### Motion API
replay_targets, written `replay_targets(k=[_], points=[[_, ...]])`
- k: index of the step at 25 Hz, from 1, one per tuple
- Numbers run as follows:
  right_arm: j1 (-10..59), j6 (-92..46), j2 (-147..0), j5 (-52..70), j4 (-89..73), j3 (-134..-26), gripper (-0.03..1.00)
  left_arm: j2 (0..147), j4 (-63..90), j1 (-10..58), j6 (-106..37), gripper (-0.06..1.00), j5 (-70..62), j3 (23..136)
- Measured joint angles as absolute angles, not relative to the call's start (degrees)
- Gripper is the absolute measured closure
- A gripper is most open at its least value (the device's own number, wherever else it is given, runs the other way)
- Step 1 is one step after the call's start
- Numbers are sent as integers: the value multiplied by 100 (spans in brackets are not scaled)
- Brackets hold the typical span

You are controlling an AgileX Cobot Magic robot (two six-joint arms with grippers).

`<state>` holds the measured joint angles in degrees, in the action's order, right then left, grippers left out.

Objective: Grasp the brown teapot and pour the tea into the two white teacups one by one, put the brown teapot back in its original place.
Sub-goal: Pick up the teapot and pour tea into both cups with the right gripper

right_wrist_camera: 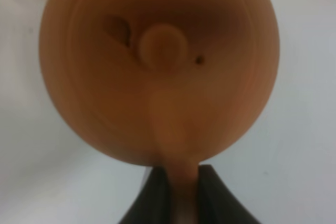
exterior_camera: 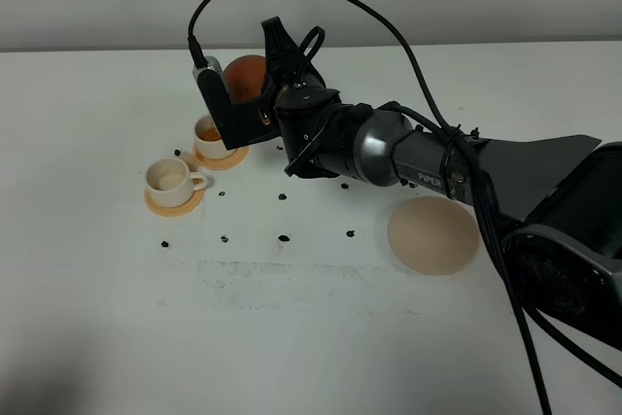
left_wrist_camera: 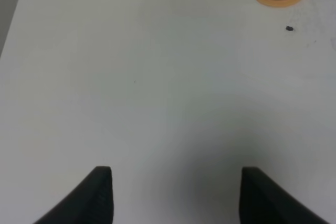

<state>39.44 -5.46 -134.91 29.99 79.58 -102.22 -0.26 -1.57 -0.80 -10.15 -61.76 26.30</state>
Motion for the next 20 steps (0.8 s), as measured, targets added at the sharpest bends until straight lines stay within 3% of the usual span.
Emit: replay_targets(k=[20], points=[[3944, -546, -13491, 2999, 8348, -10222, 88, -26, -157, -80, -1015, 44, -6176, 2630]])
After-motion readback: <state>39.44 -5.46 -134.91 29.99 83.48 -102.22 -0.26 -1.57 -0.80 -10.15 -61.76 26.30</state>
